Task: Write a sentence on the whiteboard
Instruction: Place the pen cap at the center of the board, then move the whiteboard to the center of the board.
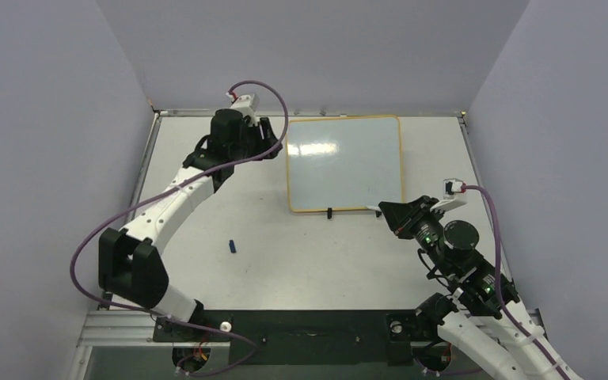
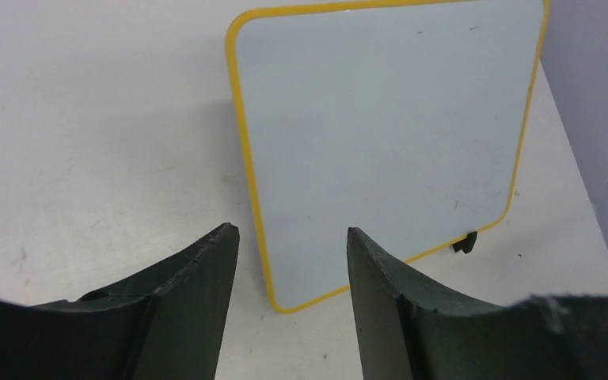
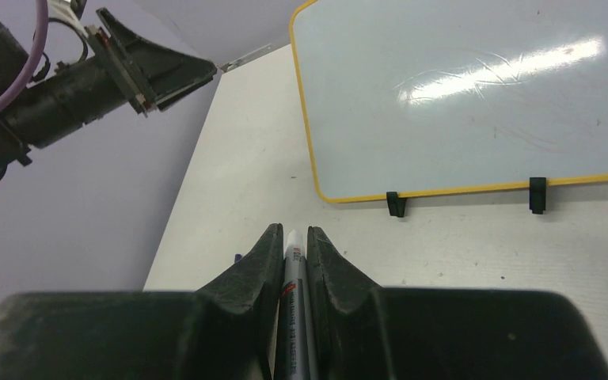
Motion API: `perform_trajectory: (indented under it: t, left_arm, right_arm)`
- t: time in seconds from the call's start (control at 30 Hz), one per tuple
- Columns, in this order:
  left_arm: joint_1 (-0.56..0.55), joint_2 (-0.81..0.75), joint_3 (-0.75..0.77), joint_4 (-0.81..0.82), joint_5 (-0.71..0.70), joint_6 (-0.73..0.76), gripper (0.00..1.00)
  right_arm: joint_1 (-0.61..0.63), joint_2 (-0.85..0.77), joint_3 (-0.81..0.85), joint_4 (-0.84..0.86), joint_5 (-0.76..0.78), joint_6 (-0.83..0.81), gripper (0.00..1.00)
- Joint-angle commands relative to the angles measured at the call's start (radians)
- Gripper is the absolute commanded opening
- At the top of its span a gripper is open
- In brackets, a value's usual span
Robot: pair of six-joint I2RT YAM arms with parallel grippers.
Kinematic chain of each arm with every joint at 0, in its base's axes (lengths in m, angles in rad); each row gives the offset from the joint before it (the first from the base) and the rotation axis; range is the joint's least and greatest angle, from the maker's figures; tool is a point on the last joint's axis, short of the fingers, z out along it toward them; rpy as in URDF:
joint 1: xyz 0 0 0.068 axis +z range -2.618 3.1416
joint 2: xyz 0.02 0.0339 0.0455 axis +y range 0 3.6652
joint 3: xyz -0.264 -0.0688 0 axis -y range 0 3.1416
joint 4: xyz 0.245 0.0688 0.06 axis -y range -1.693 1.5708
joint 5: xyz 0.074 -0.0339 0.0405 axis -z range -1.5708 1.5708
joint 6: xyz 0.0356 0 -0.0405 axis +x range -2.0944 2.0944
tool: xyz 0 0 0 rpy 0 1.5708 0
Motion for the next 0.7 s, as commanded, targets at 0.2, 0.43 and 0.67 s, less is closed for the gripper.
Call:
perform_trajectory:
  t: [0.2,0.43,0.67]
  left_arm:
    - [0.0,0.432,0.545,-0.047,0.257,0.131,0.52]
    - [0.001,0.712,0.975,-0.225,0.335,0.168,0.53]
    - [0.003,0.9,1.233,-0.289,0.355,0.163,0.55]
  right_arm:
    - [-0.005,-0.055,0.042,-0.09,0.063,-0.047,0.0]
    - [-0.005,-0.07,0.057,-0.131,0.079,-0.055,0.0]
    - [-0.004,-0.078,0.113,-0.181,0.071,-0.057,0.0]
